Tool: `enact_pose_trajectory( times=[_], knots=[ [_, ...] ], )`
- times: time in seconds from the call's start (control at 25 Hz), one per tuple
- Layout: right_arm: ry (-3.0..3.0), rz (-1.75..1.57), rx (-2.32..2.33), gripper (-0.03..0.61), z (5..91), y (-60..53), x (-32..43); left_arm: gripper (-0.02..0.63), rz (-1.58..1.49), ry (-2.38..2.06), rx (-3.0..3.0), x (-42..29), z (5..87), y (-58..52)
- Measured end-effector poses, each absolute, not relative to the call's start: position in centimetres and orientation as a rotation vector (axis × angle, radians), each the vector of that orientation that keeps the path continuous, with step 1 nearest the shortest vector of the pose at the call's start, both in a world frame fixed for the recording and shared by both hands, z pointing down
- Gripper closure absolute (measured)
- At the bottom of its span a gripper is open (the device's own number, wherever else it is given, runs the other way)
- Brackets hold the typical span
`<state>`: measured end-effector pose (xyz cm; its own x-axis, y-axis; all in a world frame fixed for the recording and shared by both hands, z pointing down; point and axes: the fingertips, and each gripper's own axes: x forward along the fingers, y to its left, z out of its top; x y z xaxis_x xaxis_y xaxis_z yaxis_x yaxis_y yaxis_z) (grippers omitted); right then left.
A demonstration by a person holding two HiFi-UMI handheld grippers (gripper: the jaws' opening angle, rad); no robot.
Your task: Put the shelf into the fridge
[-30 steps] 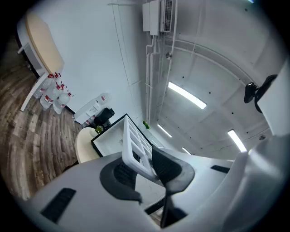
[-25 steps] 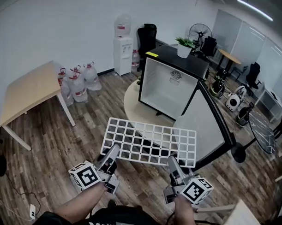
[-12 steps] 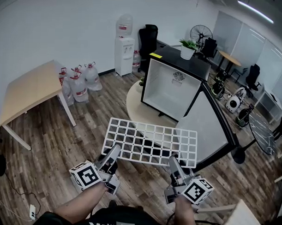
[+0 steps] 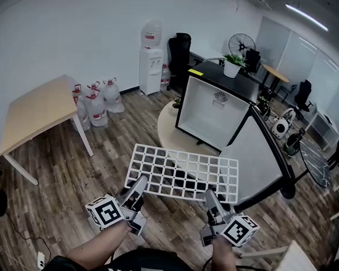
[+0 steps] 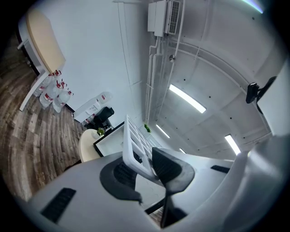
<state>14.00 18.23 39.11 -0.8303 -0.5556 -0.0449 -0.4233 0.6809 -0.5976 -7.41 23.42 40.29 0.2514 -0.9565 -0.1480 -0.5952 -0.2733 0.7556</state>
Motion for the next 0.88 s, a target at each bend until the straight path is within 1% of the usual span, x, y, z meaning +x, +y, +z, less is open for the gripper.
enact_pose_trajectory(
  times=[0.28,0.48,0.88],
  knots=[
    [2.663,-0.829,-0.859,0.44,38.9,18.0,11.2,0.527,-0.826,-1.342,1.98,-10.3,40.5,22.2],
    [2.653,-0.823,-0.888,0.44,39.6,18.4,12.0,0.526,-0.831,-1.309,1.991,-9.7,41.2,22.1],
    [2.653,-0.84,-0.829,0.44,40.8,13.5,9.7,0.526,-0.814,-1.358,1.978,-11.8,41.8,18.2]
  ],
)
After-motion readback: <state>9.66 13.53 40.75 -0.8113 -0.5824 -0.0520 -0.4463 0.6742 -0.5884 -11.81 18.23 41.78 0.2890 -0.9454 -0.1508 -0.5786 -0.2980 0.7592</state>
